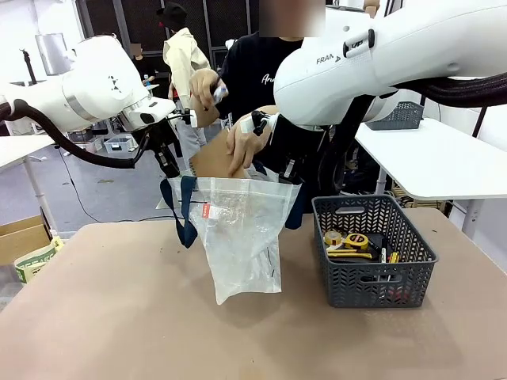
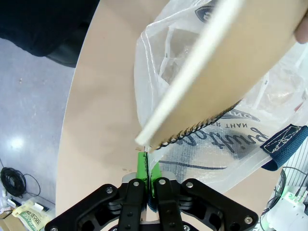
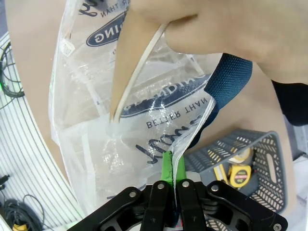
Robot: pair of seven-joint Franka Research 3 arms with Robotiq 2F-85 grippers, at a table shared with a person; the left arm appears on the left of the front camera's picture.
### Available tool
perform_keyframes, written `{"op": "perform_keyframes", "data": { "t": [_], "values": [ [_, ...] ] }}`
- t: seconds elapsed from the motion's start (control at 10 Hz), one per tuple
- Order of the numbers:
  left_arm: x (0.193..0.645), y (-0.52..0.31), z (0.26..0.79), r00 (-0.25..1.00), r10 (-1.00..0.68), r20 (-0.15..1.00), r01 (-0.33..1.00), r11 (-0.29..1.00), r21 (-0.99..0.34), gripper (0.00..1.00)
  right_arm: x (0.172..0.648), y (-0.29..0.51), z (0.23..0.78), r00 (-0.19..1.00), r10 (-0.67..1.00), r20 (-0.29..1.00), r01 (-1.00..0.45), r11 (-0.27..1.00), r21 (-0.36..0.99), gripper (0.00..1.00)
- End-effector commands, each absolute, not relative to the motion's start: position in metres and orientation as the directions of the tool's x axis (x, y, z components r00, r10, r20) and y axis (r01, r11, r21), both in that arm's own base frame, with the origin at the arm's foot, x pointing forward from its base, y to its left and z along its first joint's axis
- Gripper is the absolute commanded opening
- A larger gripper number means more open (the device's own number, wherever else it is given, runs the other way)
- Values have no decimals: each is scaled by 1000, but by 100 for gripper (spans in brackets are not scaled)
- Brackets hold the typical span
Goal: Transfer purchased items from the store into the shopping bag.
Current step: Move the Reusable shopping bag to the right side of the table.
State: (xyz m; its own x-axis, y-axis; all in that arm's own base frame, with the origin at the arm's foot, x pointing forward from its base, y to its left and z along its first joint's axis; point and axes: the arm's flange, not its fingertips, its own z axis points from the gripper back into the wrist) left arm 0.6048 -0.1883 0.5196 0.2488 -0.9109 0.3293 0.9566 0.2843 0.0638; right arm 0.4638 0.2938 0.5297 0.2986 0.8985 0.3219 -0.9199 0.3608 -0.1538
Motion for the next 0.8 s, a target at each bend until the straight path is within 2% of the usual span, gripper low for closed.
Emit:
{"op": "perform_keyframes", "data": {
  "t": [0.0,0.7],
  "values": [
    [605,-186,520,250,-911,329,956,286,64,0,464,292,529,299,900,317,-920,361,-155,0],
    [605,-186,520,250,-911,329,956,286,64,0,464,292,529,299,900,317,-920,361,-155,0]
  ]
}}
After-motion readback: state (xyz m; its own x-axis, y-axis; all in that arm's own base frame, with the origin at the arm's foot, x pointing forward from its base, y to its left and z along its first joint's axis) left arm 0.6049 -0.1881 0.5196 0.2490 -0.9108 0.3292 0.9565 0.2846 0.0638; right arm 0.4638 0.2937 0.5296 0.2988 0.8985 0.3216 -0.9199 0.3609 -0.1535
